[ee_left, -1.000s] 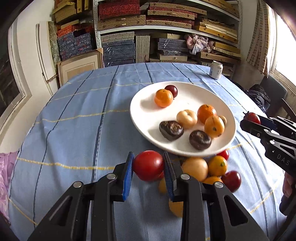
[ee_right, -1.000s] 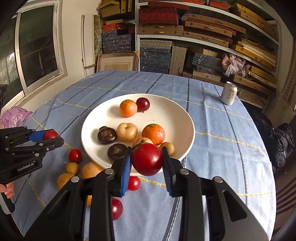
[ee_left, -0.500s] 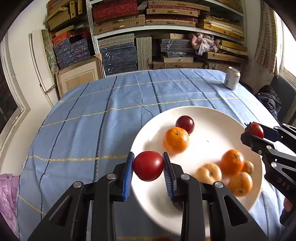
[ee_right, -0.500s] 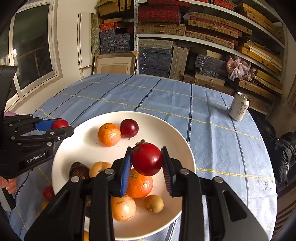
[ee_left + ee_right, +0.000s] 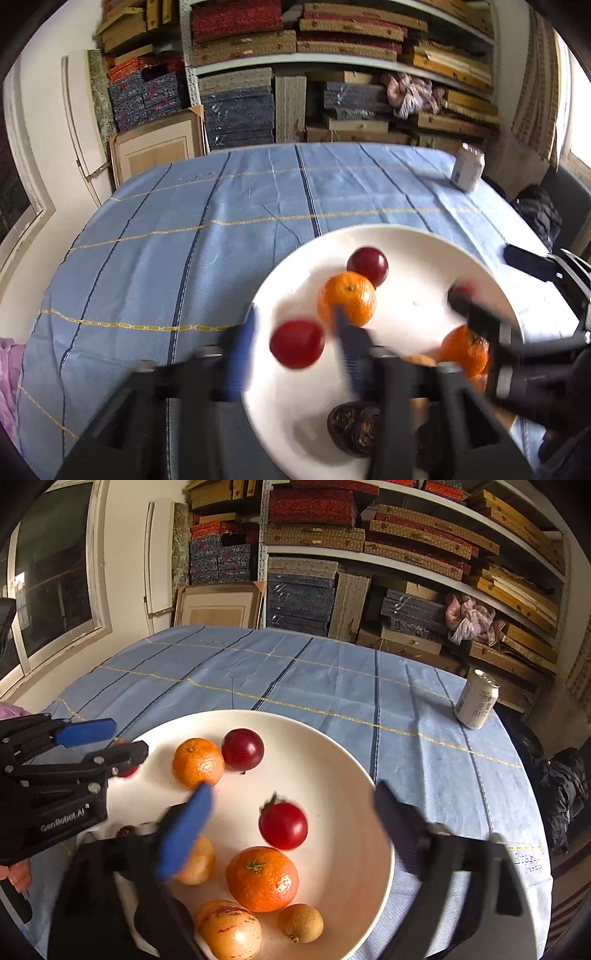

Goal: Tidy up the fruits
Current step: 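Carry both red tomatoes onto the white plate and open both tools, then withdraw both open tools from the plate to the fruit pile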

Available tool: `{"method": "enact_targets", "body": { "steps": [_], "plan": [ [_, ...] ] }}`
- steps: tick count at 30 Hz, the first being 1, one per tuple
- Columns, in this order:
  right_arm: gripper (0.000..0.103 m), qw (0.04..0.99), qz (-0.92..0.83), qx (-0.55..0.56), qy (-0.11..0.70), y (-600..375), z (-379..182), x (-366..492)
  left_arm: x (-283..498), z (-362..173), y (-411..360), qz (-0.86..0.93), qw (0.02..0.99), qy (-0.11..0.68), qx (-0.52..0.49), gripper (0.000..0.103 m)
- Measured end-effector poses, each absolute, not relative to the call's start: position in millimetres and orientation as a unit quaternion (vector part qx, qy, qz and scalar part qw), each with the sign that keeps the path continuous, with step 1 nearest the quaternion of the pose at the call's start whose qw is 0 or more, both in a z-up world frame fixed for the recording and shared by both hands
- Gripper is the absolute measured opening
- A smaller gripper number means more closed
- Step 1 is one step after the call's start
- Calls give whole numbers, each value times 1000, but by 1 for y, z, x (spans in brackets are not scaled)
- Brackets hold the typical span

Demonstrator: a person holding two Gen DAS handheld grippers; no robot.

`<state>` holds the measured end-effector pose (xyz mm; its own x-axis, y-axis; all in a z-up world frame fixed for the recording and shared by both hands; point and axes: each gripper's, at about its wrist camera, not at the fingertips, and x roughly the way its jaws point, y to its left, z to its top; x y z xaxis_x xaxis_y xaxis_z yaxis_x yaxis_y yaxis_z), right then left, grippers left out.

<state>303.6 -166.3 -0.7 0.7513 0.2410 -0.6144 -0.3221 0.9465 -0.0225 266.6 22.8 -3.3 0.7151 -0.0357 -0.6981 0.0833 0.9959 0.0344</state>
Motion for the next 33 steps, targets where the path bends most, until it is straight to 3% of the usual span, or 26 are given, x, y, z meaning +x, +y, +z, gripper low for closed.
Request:
{"method": "enact_targets", "body": {
  "steps": [1, 15, 33],
  "plan": [
    [98, 935, 153, -58, 316, -168, 1, 301, 266, -2, 23, -9, 928, 370, 38, 99],
    [98, 937, 142, -52, 314, -175, 14, 269, 236, -4, 17, -2, 924, 378, 65, 100],
    [98, 911, 183, -17, 370, -200, -29, 98, 65, -47, -3, -31, 913, 405, 30, 100]
  ]
}}
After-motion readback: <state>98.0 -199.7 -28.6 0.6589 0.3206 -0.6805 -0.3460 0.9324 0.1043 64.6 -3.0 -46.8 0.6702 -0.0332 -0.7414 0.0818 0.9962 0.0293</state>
